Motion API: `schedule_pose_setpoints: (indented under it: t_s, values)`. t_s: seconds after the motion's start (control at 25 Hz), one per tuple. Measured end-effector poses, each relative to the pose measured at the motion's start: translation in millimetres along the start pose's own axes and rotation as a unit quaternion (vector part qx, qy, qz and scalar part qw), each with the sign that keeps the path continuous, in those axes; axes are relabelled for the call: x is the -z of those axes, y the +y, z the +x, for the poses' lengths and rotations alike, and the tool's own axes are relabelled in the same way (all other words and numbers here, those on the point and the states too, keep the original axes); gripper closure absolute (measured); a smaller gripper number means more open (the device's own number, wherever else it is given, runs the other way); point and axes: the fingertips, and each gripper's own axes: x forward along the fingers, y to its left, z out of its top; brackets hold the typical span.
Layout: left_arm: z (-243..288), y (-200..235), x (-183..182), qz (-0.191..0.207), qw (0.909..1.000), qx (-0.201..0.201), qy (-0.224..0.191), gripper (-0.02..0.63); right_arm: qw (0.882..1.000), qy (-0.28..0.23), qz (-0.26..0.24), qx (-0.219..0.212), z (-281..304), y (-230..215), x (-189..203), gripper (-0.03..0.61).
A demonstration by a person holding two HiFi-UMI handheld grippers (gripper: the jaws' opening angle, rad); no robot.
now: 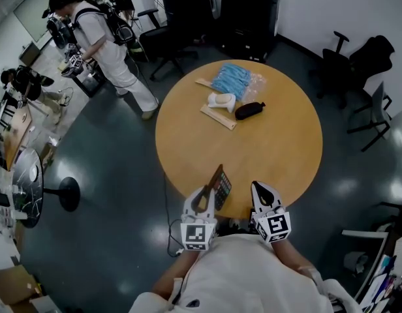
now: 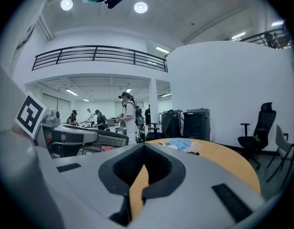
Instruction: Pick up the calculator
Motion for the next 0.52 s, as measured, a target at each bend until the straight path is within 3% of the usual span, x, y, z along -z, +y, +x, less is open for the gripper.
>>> schedule_pose_setpoints:
  t_s: [0.52]
  values:
    - [-4.4,-1.4,4.5,-0.001,1.0000,0.004,0.003,0.558,1.000,0.002,0.002,-0.002,-1.4,4.0,3.9,0.565]
